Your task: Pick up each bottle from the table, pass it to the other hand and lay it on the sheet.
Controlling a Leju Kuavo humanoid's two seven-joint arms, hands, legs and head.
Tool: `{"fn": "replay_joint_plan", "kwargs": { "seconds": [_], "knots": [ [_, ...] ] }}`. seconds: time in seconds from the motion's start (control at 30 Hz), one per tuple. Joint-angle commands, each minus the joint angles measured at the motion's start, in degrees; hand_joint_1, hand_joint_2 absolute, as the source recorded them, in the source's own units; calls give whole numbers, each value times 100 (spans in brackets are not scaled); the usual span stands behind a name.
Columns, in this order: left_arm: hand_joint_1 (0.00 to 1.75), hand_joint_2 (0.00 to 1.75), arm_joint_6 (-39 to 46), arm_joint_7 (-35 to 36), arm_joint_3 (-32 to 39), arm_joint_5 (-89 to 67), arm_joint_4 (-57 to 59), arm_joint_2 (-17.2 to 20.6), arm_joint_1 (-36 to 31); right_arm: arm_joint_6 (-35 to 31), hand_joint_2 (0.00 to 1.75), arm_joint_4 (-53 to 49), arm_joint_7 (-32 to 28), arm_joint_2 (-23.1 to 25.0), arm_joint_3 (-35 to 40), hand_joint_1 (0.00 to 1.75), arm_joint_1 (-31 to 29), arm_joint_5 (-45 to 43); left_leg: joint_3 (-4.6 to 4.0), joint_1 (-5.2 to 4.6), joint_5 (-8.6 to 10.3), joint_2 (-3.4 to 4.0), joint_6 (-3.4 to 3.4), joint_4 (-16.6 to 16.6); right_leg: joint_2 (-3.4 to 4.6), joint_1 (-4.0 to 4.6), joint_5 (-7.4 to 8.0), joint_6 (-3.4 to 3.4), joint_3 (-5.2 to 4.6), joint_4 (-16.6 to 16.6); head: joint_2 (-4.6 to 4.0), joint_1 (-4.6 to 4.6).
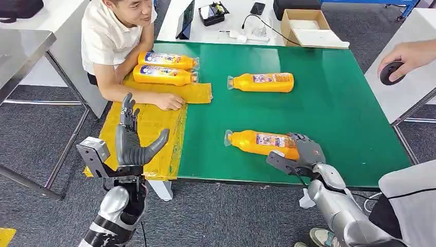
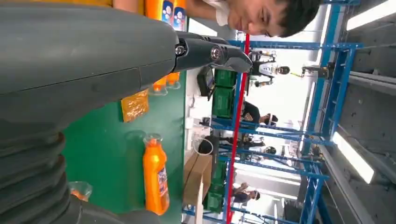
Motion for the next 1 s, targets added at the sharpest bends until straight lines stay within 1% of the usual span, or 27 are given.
{"fn": "replay_joint_plan", "kwargs": {
  "seconds": [0.03, 0.07, 0.1, 0.13, 0.17, 0.2, 0.27, 0.33, 0.37, 0.4, 0.43, 0.47, 0.5, 0.57, 0.63, 0.7, 0.73, 0.77, 0.83, 0.87, 0.9, 0.93, 1.0],
  "knots": [
    [0, 175, -30, 54, -150, 31, 380, 114, -305, 223, 175, 535, 30, 41, -104, 175, 368, -9, 23, 6, 3, -29, -10, -12, -30, 7, -7, -15, 27, -13, 0, 2],
    [0, 175, -30, 54, -150, 31, 380, 114, -305, 223, 175, 535, 30, 41, -104, 175, 368, -9, 25, 8, 3, -28, -9, -12, -29, 9, -5, -14, 16, -15, 0, 0],
    [0, 175, -30, 54, -150, 31, 380, 114, -305, 223, 175, 535, 30, 41, -104, 175, 368, -9, 27, 7, 1, -24, -7, -10, -25, 8, -6, -11, 25, -14, 0, 0],
    [0, 175, -30, 54, -150, 31, 380, 114, -305, 223, 175, 535, 30, 41, -104, 175, 368, -9, 24, 7, 2, -20, -6, -9, -21, 7, -3, -10, -3, -13, 0, 0],
    [0, 175, -30, 54, -150, 31, 380, 114, -305, 223, 175, 535, 30, 41, -104, 175, 368, -9, 29, 7, 3, -23, -9, -14, -24, 8, -2, -14, 16, -18, 0, 0],
    [0, 175, -30, 54, -150, 31, 380, 114, -305, 223, 175, 535, 30, 41, -104, 175, 368, -9, 33, 7, -3, -24, -7, -5, -25, 8, -10, -12, -3, -8, 0, 0],
    [0, 175, -30, 54, -150, 31, 380, 114, -305, 223, 175, 535, 30, 41, -104, 175, 368, -9, 34, 6, -2, -18, -5, -8, -18, 7, -6, -10, 3, -13, 0, 0],
    [0, 175, -33, 49, -162, 29, 379, 131, -283, 192, 175, 509, -120, 64, -191, 175, 414, -118, 38, 6, -4, -18, -6, -8, -18, 7, -8, -9, 2, -12, 0, 2],
    [0, 175, -34, 52, -161, 32, 373, 133, -275, 183, 175, 498, -241, 89, -271, 175, 437, -216, 42, 8, -2, -25, -9, -15, -26, 9, -8, -15, 6, -19, 0, 0],
    [0, 175, -33, 60, -157, 46, 362, 136, -257, 375, 175, 443, -618, 172, -589, 175, 499, -638, 42, 8, -3, -23, -8, -12, -23, 8, -8, -12, 4, -17, 0, 0],
    [0, 175, -43, 54, -117, 141, 333, 116, -211, 710, 175, 364, -1145, 298, -1104, 175, 555, -1300, 42, 8, -5, -19, -7, -10, -19, 9, -8, -11, 15, -15, 0, -2],
    [0, 175, -64, 43, -99, 212, 311, 110, -179, 761, 175, 307, -1293, 359, -1223, 175, 579, -1482, 47, 9, -2, -30, -14, -22, -32, 11, -10, -23, 22, -25, 0, 0],
    [0, 175, -298, 98, -47, 586, 244, 110, -54, 686, 175, 77, -1704, 479, -1368, 175, 635, -1763, 42, 9, -4, -12, -8, -16, -12, 10, -4, -12, 33, -21, 0, 0],
    [0, 175, -768, 378, 40, 1278, 238, 139, 126, 887, 175, -291, -2034, 616, -1546, 175, 690, -2243, 51, 7, -10, 1, -10, -16, 0, 8, -8, -16, 58, -17, 0, 0],
    [0, 175, -907, 413, 0, 1412, 375, 223, 273, 1084, 175, -912, -2235, 681, -1511, 175, 829, -2675, 48, 8, -11, 21, -9, -12, 16, 9, -2, -11, 57, -12, 0, 2],
    [0, 175, -1298, 583, -88, 1633, 534, 291, 402, 1261, 175, -1617, -2275, 660, -1363, 175, 1032, -3096, 49, 2, -13, 38, -14, -17, 38, 4, 0, -15, 48, -10, 0, 0],
    [0, 175, -1450, 645, -128, 1730, 607, 312, 448, 1330, 175, -1921, -2276, 643, -1287, 175, 1126, -3271, 45, 3, -14, 33, -18, -17, 33, 5, -3, -19, 44, -7, 0, 0],
    [0, 175, -1525, 670, -140, 1814, 659, 300, 501, 1366, 175, -2200, -2239, 626, -1199, 175, 1217, -3408, 34, 0, -12, 28, -13, -12, 29, 3, -3, -13, 30, -3, 0, -2],
    [0, 175, -1558, 685, -219, 1872, 754, 278, 664, 1416, 175, -2857, -2266, 651, -1071, 175, 1497, -3740, 29, 0, -14, 27, -19, -15, 27, 3, -8, -22, 22, 1, 0, -2],
    [0, 175, -1542, 674, -247, 1871, 790, 265, 721, 1410, 175, -3119, -2263, 695, -1037, 175, 1611, -3867, 3, 4, -9, 18, -10, -8, 21, 5, -2, -7, 4, -1, 0, -2],
    [0, 175, -1543, 684, -260, 1877, 806, 249, 808, 1354, 175, -3422, -2152, 763, -986, 175, 1744, -4000, 17, 5, -19, 25, -18, -11, 26, 7, -12, -20, 13, 1, 0, 0],
    [0, 175, -1539, 667, -260, 1853, 791, 247, 885, 1204, 175, -3636, -2082, 851, -978, 175, 1835, -4076, -5, 3, -12, 15, -12, -9, 21, 3, -9, -9, -2, 3, 0, -2],
    [0, 175, -1528, 668, -255, 1864, 732, 250, 1012, 1027, 175, -3999, -1977, 926, -840, 175, 1997, -4200, -11, 6, -18, 26, -13, -9, 33, 4, -11, -10, -8, 3, 0, 0]
  ]
}}
